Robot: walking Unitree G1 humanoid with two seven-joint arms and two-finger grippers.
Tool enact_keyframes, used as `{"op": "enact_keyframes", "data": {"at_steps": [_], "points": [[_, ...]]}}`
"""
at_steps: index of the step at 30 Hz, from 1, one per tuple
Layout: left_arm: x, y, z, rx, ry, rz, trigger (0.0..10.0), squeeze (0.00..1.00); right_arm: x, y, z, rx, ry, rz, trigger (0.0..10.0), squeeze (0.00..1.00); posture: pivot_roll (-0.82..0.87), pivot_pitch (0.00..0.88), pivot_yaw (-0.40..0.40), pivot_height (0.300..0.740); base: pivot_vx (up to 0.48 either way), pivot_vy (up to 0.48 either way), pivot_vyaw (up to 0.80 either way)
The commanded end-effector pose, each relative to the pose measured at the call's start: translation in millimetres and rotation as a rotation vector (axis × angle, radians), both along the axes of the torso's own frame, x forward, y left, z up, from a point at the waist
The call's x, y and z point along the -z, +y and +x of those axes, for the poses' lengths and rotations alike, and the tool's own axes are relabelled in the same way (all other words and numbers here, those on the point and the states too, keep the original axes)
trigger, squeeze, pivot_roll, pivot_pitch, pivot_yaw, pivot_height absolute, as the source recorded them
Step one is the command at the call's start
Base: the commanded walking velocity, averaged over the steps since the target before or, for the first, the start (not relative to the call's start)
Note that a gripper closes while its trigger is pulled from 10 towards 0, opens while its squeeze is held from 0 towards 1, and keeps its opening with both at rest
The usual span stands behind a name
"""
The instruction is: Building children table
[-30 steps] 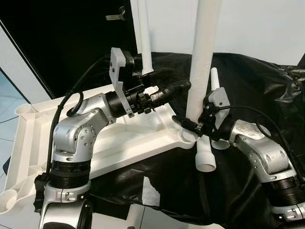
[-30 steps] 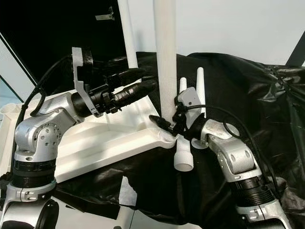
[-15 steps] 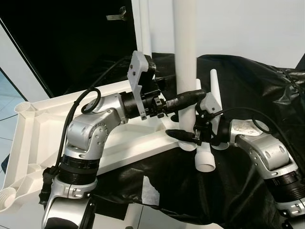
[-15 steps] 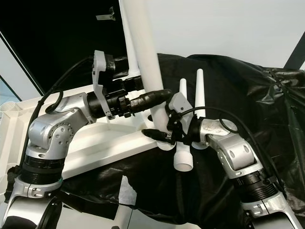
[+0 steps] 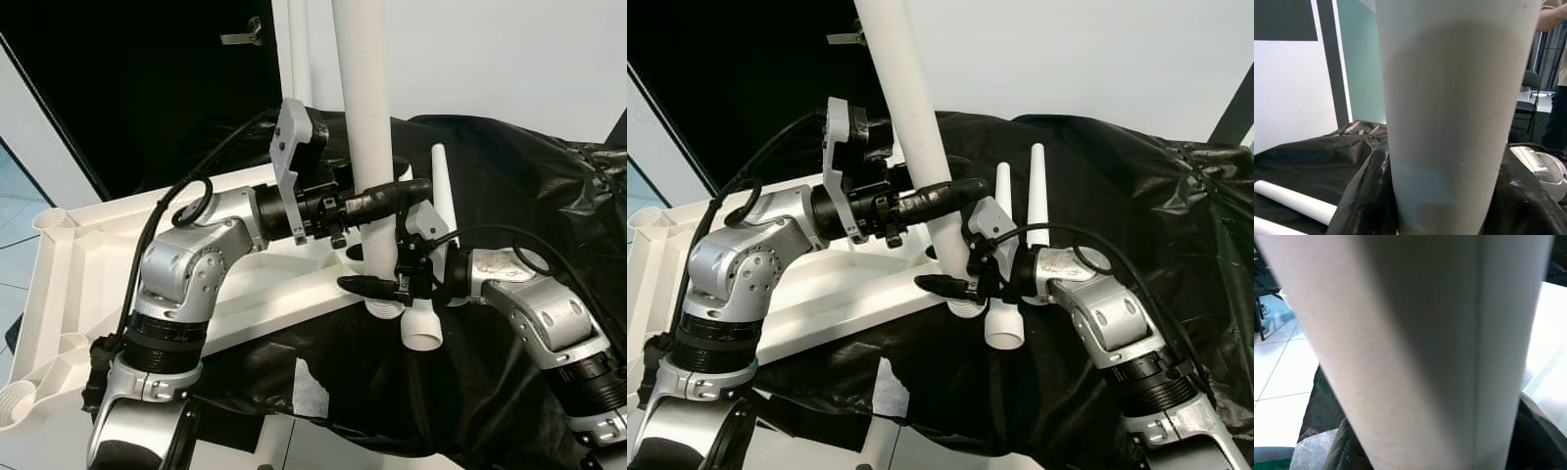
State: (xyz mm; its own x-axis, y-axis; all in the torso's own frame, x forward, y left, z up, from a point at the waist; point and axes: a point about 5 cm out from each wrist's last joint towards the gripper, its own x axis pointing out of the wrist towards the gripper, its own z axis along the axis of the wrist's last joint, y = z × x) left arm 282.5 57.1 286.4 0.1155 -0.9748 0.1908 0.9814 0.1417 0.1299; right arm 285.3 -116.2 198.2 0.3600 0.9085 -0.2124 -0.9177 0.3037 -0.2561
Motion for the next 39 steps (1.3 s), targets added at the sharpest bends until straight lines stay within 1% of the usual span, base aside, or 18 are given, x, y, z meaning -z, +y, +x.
{"op": "enact_keyframes", "data": {"at_steps": [1, 2, 3, 4, 5, 7, 9, 12, 13, 14, 15, 16, 18, 24, 28, 29, 32, 39], "points": [[-6, 0.3, 0.8, -0.009, -0.001, -0.009, 0.0, 0.0, -1, 1.6, 1.1, 0.003, -0.013, 0.001, 10.0, 0.0, 0.0, 0.0, 0.02, 0.74, 0.0, 0.0, 0.0], [-6, 0.3, 0.8, -0.009, -0.001, -0.009, 0.0, 0.0, -1, 1.6, 1.1, 0.003, -0.013, 0.001, 10.0, 0.0, 0.0, 0.0, 0.02, 0.74, 0.0, 0.0, 0.0], [-6, -0.3, 1.5, -0.023, 0.005, -0.005, 6.2, 0.0, -1, 1.6, 1.6, 0.012, -0.011, 0.009, 10.0, 0.01, 0.0, 0.0, 0.022, 0.74, 0.0, 0.0, 0.0], [-6, -0.3, 1.5, -0.023, 0.005, -0.005, 6.2, 0.0, -1, 1.6, 1.6, 0.012, -0.011, 0.009, 10.0, 0.01, 0.0, 0.0, 0.022, 0.74, 0.0, 0.0, 0.0], [-6, -0.9, 2.4, -0.035, 0.013, -0.001, 10.0, 0.0, -1, 1.6, 1.9, 0.02, -0.009, 0.016, 10.0, 1.0, 0.0, 0.0, 0.022, 0.74, 0.0, 0.0, 0.0], [-6, -0.9, 2.4, -0.035, 0.013, -0.001, 10.0, 0.0, -1, 1.6, 1.9, 0.02, -0.009, 0.016, 10.0, 1.0, 0.0, 0.0, 0.022, 0.74, 0.0, 0.0, 0.0], [-10, -1.5, 5.6, -0.092, 0.022, -0.018, 10.0, 0.0, -4, 2.0, 5.1, 0.075, -0.025, 0.054, 10.0, 1.0, 0.0, 0.0, 0.025, 0.74, 0.0, 0.0, 0.0], [-12, -1.9, 8.1, -0.13, 0.027, -0.024, 10.0, 0.0, -5, 2.2, 7.2, 0.113, -0.041, 0.076, 10.0, 1.0, 0.0, 0.0, 0.025, 0.74, 0.0, 0.0, 0.0], [-13, -2.3, 10.9, -0.17, 0.031, -0.024, 10.0, 0.0, -6, 2.8, 10.1, 0.159, -0.06, 0.099, 10.0, 1.0, 0.0, 0.0, 0.025, 0.74, 0.0, 0.0, 0.0], [-13, -2.3, 10.9, -0.17, 0.031, -0.024, 10.0, 0.0, -6, 2.8, 10.1, 0.159, -0.06, 0.099, 10.0, 1.0, 0.0, 0.0, 0.025, 0.74, 0.0, 0.0, 0.0], [-13, -2.9, 15.3, -0.224, 0.044, -0.022, 10.0, 0.0, -7, 4.1, 13.7, 0.218, -0.083, 0.117, 10.0, 0.0, 0.0, 0.0, 0.028, 0.74, 0.0, 0.0, 0.0], [-13, -2.9, 15.3, -0.224, 0.044, -0.022, 10.0, 0.0, -7, 4.1, 13.7, 0.218, -0.083, 0.117, 10.0, 0.0, 0.0, 0.0, 0.028, 0.74, 0.0, 0.0, 0.0], [-11, -3.3, 23.2, -0.299, 0.076, -0.014, 10.0, 0.0, -5, 5.7, 20.8, 0.332, -0.109, 0.143, 10.0, 0.0, 0.0, 0.0, 0.033, 0.74, 0.0, 0.0, 0.0], [-9, -6.0, 32.9, -0.392, 0.09, -0.017, 10.0, 0.0, -1, 13.3, 25.8, 0.439, -0.137, 0.163, 10.0, 0.0, 0.0, 0.0, 0.042, 0.74, 0.0, 0.0, 0.0], [-12, -9.0, 35.0, -0.417, 0.086, -0.029, 10.0, 0.0, -1, 18.0, 27.8, 0.481, -0.154, 0.174, 10.0, 0.0, 0.0, 0.0, 0.047, 0.74, 0.0, 0.0, 0.0], [-15, -12.5, 37.7, -0.441, 0.083, -0.033, 10.0, 0.0, -3, 22.3, 30.6, 0.531, -0.166, 0.198, 10.0, 0.0, 0.0, 0.0, 0.046, 0.74, 0.0, 0.0, 0.0], [-16, -14.0, 41.6, -0.477, 0.08, -0.028, 10.0, 0.0, -4, 26.0, 32.9, 0.577, -0.184, 0.212, 10.0, 0.0, 0.0, 0.0, 0.05, 0.74, 0.0, 0.0, 0.0], [-20, -16.3, 44.5, -0.507, 0.085, -0.04, 10.0, 0.0, -3, 32.2, 34.4, 0.627, -0.203, 0.227, 10.0, 0.0, 0.0, 0.0, 0.053, 0.74, 0.0, 0.0, 0.0]]}}
